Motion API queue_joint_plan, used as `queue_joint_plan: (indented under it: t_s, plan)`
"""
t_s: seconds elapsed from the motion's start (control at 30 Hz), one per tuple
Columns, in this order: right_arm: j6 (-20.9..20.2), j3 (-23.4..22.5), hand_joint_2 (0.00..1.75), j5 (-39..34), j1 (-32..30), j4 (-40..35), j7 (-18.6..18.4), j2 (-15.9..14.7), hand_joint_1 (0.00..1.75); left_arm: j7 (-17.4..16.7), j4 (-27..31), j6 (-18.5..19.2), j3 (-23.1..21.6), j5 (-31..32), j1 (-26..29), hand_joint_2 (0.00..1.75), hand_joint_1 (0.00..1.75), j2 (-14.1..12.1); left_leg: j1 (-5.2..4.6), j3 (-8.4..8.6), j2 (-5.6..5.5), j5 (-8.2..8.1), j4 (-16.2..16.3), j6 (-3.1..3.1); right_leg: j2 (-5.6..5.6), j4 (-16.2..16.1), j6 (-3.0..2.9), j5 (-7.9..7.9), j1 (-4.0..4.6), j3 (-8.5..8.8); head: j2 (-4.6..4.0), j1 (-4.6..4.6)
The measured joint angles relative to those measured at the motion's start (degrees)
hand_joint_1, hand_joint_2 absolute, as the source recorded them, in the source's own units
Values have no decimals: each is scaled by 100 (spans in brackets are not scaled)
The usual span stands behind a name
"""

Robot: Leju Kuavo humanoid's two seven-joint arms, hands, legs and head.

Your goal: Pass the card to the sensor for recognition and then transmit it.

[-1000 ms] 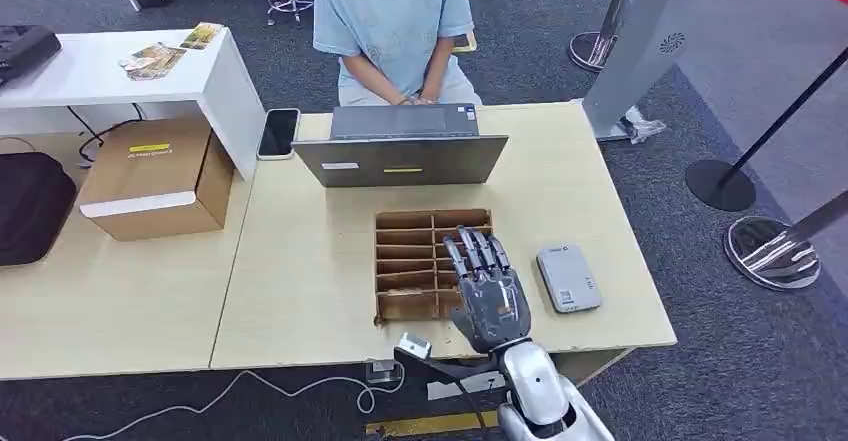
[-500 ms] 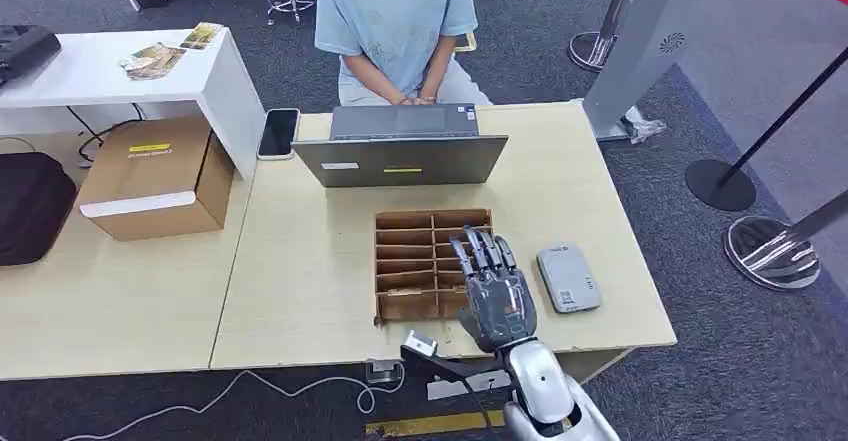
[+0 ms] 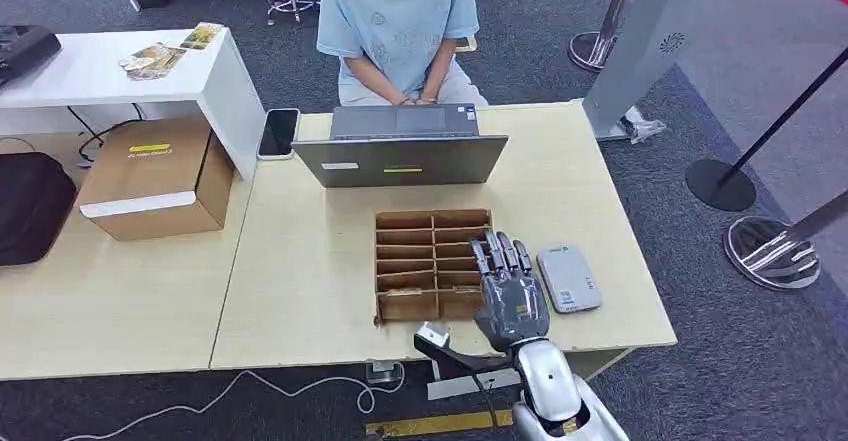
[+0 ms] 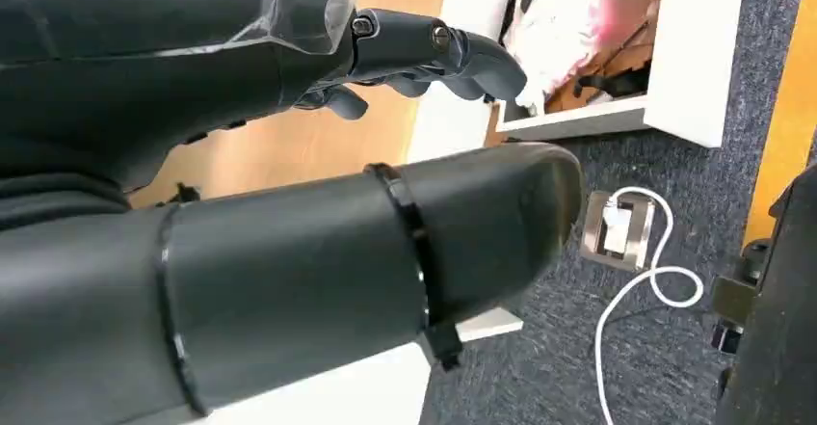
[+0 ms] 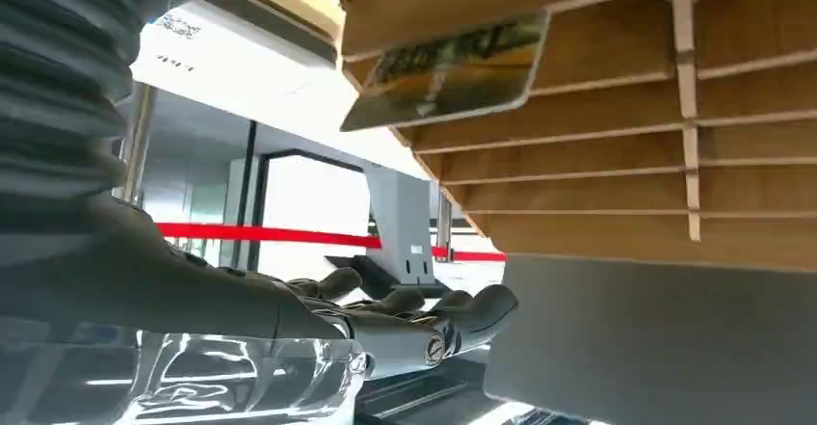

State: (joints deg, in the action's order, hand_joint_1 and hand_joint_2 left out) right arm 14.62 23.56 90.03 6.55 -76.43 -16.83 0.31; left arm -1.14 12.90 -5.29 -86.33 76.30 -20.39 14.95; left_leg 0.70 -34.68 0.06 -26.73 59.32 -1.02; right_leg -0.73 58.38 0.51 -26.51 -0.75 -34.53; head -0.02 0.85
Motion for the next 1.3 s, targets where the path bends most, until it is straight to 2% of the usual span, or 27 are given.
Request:
queue_joint_plan:
  t_s: [0.17,0.3,0.33,0.37,0.4,0.77,0.8,0.83,0.97,1.07,1.1,1.17,1.3]
  plan:
    - [-142,-37,175,0,-31,-98,-249,-72,0,-33,0,0,0,-59,0,0,0,0,0,0,0,0,0,0,1,0,0,0,0,0,0,0]
    - [-133,-122,175,2,-82,-190,-223,-118,0,0,0,0,0,-107,1,0,0,0,0,-1,-1,0,0,0,-1,0,0,0,0,0,0,0]
    - [-133,-138,175,0,-89,-192,-212,-125,12,0,0,0,0,-114,1,0,0,0,0,0,0,0,0,0,0,0,0,0,0,0,0,0]
    - [-131,-146,175,0,-100,-192,-196,-129,16,2,0,0,0,-125,0,0,0,0,0,0,0,0,0,0,0,0,0,0,0,0,0,2]
    - [-122,-162,175,0,-113,-192,-177,-133,31,2,0,0,0,-133,0,0,0,0,0,-1,0,0,0,0,0,0,0,0,0,0,0,0]
    - [-87,-243,175,2,-175,-240,-148,-138,26,22,0,0,0,-168,1,0,0,0,0,-1,0,0,0,0,0,0,0,0,0,0,0,0]
    - [-87,-253,175,2,-182,-251,-146,-138,31,22,0,0,0,-173,1,0,0,0,0,-1,0,0,0,0,0,0,0,0,0,0,0,2]
    - [-87,-260,175,2,-183,-254,-144,-138,54,26,0,0,0,-173,1,0,0,0,0,0,0,0,0,0,0,0,0,0,0,0,0,0]
    - [-46,-271,175,2,-204,-289,-72,-138,17,72,0,0,0,-181,0,0,0,0,0,-1,0,0,0,0,0,0,0,0,0,0,0,2]
    - [-46,-273,175,2,-224,-332,-63,-138,19,76,0,0,0,-175,0,0,0,0,0,-1,0,0,0,0,0,0,0,0,0,0,0,0]
    - [-48,-273,175,2,-228,-348,-52,-138,24,77,0,0,0,-170,-1,0,0,0,0,-1,0,0,0,0,0,0,0,0,0,0,0,2]
    - [-52,-273,175,2,-231,-374,11,-138,45,77,0,0,0,-157,-1,0,0,0,0,-1,0,0,0,0,0,0,0,0,0,0,0,2]
    - [-59,-273,175,2,-232,-380,75,-138,38,77,0,0,0,-135,-1,0,0,0,0,-1,0,0,0,0,-1,0,0,0,0,1,0,2]
